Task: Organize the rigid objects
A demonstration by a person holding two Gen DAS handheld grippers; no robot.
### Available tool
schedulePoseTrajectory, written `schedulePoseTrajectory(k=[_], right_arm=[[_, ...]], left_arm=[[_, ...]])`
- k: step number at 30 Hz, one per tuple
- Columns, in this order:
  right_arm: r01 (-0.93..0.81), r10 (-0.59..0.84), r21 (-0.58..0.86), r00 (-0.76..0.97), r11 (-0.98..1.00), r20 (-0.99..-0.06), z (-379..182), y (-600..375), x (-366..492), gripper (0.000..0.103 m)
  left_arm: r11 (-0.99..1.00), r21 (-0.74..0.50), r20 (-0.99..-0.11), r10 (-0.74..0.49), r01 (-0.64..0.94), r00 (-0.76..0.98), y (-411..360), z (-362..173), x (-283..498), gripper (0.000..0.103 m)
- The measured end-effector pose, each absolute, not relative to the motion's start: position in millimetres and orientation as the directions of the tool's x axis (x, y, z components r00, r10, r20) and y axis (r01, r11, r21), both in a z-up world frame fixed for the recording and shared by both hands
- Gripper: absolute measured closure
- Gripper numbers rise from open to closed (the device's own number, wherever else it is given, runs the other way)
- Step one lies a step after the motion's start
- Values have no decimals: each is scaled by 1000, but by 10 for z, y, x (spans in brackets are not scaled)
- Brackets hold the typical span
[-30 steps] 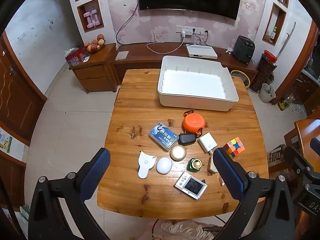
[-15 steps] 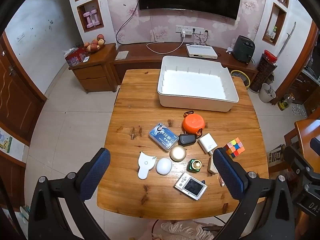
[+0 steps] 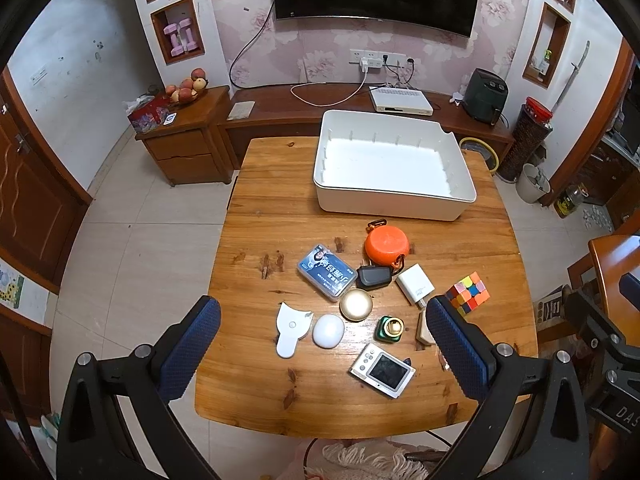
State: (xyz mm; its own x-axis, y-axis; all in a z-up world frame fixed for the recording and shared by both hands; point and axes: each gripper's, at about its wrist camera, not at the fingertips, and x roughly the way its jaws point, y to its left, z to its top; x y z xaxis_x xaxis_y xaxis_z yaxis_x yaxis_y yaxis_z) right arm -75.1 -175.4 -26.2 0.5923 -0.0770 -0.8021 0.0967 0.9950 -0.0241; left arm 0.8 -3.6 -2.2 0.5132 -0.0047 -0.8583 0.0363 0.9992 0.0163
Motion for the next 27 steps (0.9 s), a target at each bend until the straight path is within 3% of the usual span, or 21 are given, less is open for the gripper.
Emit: schedulePoseTrajectory(k=[27], right_arm=[[102, -79, -24, 581, 994, -810, -351, -1771, -879, 0]], left_arm=[[999, 11, -864, -17, 53, 503, -93, -52, -59, 1]])
